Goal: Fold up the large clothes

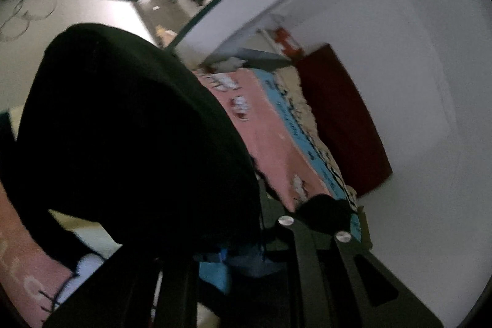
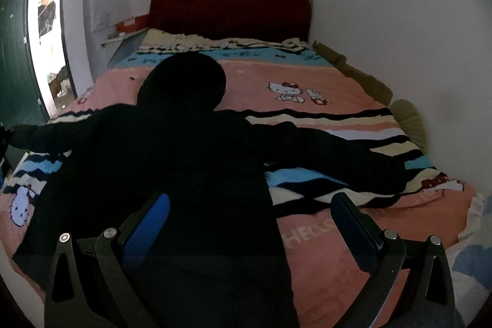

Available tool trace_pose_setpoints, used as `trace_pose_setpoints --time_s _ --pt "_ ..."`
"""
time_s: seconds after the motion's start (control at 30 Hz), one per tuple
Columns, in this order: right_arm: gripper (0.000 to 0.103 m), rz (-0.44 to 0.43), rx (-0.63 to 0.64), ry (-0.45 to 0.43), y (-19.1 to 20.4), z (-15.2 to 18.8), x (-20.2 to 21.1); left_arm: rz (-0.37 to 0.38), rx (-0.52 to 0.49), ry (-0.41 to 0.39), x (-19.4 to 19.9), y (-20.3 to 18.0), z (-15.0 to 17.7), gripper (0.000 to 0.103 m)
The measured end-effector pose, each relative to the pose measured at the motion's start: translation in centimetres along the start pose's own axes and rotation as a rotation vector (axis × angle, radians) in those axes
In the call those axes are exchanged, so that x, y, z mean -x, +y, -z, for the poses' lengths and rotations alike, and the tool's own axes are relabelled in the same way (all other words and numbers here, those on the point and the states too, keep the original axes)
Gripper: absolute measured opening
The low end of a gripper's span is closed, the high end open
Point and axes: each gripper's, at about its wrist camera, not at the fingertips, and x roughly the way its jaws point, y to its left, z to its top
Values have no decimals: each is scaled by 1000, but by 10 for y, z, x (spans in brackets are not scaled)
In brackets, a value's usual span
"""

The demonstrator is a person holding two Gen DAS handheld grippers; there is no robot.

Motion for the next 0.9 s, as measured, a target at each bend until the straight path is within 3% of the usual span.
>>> trace_pose_setpoints --time_s 0.23,0.53,0.7,0.9 --pt "103 -2 -58 -28 -23 9 16 89 -198 47 -5 -111 11 12" --pt "103 44 -143 -56 -67 19 28 192 -441 207 -60 -246 97 12" --pt "103 99 -179 -50 -91 23 27 184 -549 321 -115 -280 159 12" --pt "103 159 -214 -13 -114 29 14 89 -722 467 -178 -282 243 12"
